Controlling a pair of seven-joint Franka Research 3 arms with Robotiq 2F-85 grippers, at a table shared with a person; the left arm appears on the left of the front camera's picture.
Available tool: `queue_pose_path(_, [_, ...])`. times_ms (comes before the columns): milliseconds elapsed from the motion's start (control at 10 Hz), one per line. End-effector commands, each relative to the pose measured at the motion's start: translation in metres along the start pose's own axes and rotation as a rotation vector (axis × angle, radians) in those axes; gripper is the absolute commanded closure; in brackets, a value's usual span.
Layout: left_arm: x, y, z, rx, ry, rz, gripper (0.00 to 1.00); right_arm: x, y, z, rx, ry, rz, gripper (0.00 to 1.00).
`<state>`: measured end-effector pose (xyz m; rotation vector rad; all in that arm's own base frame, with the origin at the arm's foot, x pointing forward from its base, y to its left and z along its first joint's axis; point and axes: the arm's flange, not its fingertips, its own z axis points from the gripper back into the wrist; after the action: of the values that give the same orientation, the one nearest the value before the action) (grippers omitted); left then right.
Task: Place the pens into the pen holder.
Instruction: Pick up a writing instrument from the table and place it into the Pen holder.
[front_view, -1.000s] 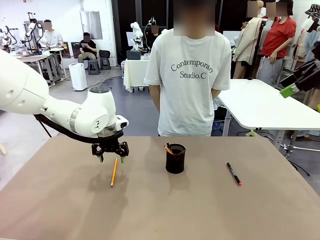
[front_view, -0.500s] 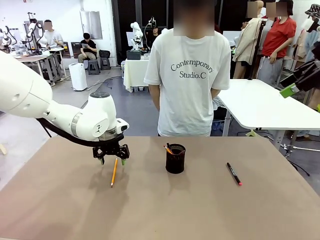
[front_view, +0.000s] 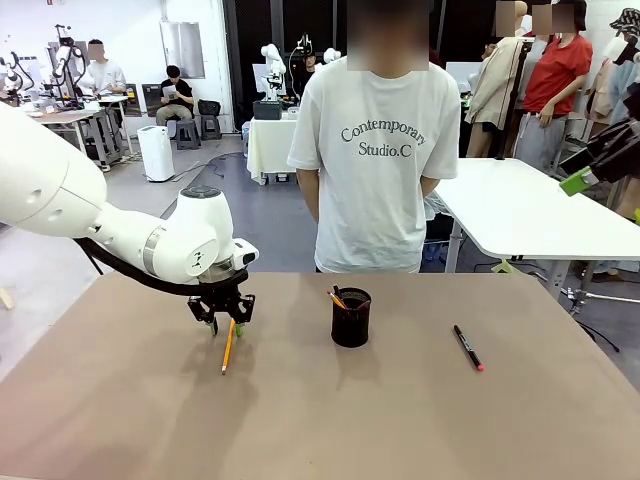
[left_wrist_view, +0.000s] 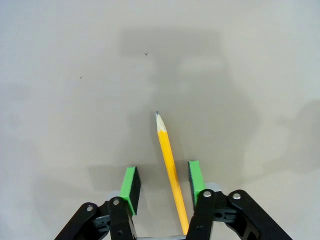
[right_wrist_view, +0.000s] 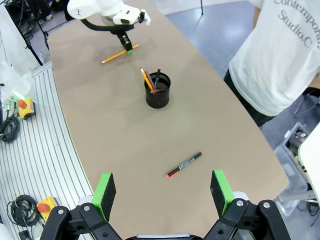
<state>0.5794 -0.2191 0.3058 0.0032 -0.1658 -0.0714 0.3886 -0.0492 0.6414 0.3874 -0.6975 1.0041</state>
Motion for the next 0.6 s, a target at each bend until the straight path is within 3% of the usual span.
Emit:
queue_pose_path(0, [0.004, 0.0011, 0.0006, 0.015, 0.004, -0.002, 1.0, 0.0019, 0.0003, 0.0013, 0.002, -0.017, 0.007, 0.0])
queue_pose_path(500, [0.0021, -0.0005, 0.0029, 0.01, 0.024, -0.034, 1.0, 0.0019, 0.0003, 0.0013, 0.002, -0.017, 0.007, 0.0])
